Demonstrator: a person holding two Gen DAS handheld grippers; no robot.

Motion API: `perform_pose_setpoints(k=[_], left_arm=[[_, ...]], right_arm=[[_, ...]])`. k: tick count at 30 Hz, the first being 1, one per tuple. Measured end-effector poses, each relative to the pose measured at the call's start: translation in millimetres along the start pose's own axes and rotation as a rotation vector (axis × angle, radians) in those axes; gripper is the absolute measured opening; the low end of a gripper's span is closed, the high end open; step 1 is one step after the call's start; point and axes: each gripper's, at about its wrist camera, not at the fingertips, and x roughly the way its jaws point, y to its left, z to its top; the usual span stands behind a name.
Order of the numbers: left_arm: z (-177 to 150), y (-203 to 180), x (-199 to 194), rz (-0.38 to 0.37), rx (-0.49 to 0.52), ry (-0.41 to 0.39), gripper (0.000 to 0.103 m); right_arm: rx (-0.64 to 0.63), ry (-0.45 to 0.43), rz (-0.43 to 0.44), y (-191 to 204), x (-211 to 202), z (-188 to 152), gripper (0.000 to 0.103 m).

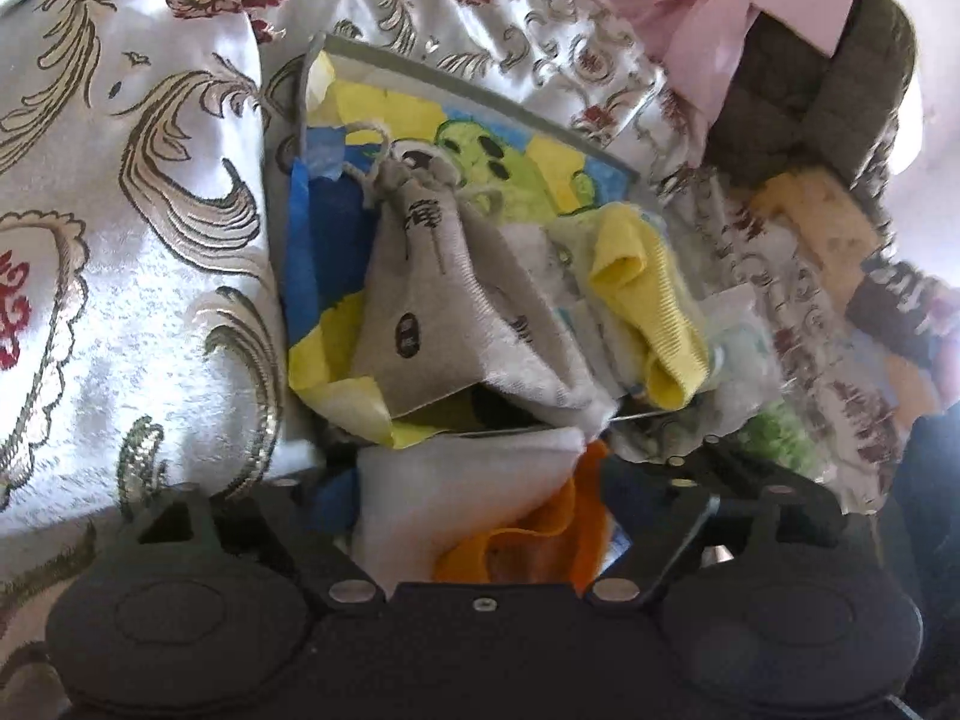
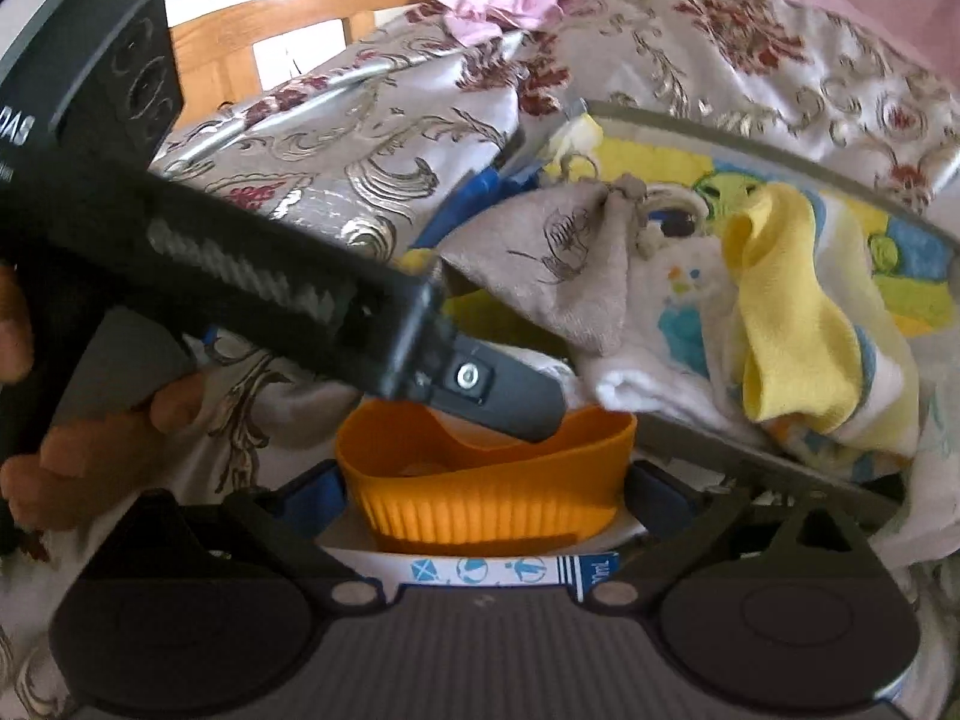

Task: Organize soft objects
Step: 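Grasp the orange silicone cup with the right gripper while the left grasps the white cloth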

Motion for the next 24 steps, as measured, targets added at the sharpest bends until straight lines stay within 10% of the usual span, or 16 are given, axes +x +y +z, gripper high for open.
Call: perform_pose_setpoints(k=[5,24], left_arm=[[3,11,4,0.033,-0.066,0.007,0.043],[-2,29,10,-0.083,-0.164,0.006,0.026]], right_arm=[[0.052,-0.018,0.001,-5,-3,-3,0.087],[0.074,-0.014,-0.036,1,-20,-8,0.063]])
